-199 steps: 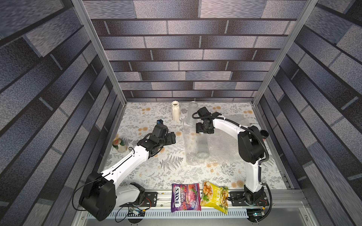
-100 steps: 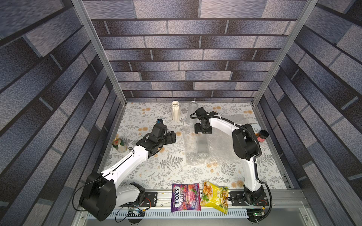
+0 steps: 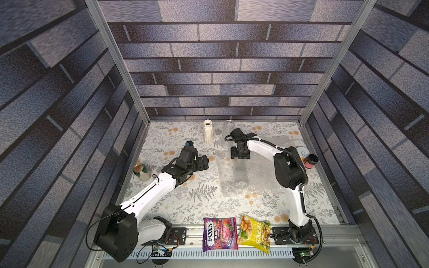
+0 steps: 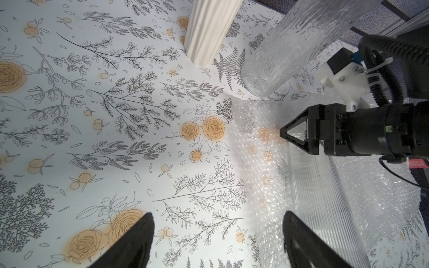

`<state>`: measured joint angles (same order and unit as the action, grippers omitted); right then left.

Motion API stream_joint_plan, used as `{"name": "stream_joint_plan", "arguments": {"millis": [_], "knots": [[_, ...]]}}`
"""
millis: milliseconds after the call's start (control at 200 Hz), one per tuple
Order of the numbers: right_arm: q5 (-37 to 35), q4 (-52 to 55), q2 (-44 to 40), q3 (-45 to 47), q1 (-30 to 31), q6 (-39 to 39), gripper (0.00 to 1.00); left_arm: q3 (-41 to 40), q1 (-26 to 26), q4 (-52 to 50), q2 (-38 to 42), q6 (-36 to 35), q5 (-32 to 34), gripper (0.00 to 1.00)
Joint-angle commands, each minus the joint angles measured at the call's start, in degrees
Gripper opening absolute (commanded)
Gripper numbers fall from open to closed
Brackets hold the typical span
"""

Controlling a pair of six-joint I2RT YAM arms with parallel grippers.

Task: Unwrap the vase from the bubble wrap
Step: Pick up the vase from the bubble wrap.

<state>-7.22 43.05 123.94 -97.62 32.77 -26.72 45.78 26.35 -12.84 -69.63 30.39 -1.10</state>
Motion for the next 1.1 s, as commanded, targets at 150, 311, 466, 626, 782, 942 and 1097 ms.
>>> {"name": "stream_joint_plan", "arguments": {"millis": [150, 311, 466, 626, 782, 942, 1097], "knots": [[0.1, -1.1, -9.9, 2.9, 0.6, 1.2, 0.46, -0.8, -0.3, 0.6, -0.4, 0.0, -1.1, 0.87], [0.1, -2.5, -13.0, 5.3, 1.0, 1.6, 0.46, -0.7, -0.2, 0.6, -0.4, 0.2, -1.4, 0.87], [0.0, -4.3, -16.2, 8.3, 1.7, 2.2, 0.46, -0.6, -0.1, 0.4, -0.3, 0.4, -1.5, 0.87], [0.4, -5.4, -20.1, 11.0, 2.6, 3.0, 0.46, -0.5, 0.1, 0.1, -0.2, 0.5, -1.4, 0.87], [1.0, -6.8, -25.0, 15.0, 3.6, 3.6, 0.45, -0.2, 0.1, -0.7, -0.3, 0.7, -1.4, 0.87], [1.4, -8.5, -30.9, 19.8, 4.3, 4.2, 0.45, -0.1, 0.3, -1.3, -0.1, 0.9, -1.0, 0.87], [3.2, -12.0, -36.6, 25.8, 5.0, 4.8, 0.43, 0.4, 0.5, -1.7, -0.1, 1.1, -1.0, 0.87]]}}
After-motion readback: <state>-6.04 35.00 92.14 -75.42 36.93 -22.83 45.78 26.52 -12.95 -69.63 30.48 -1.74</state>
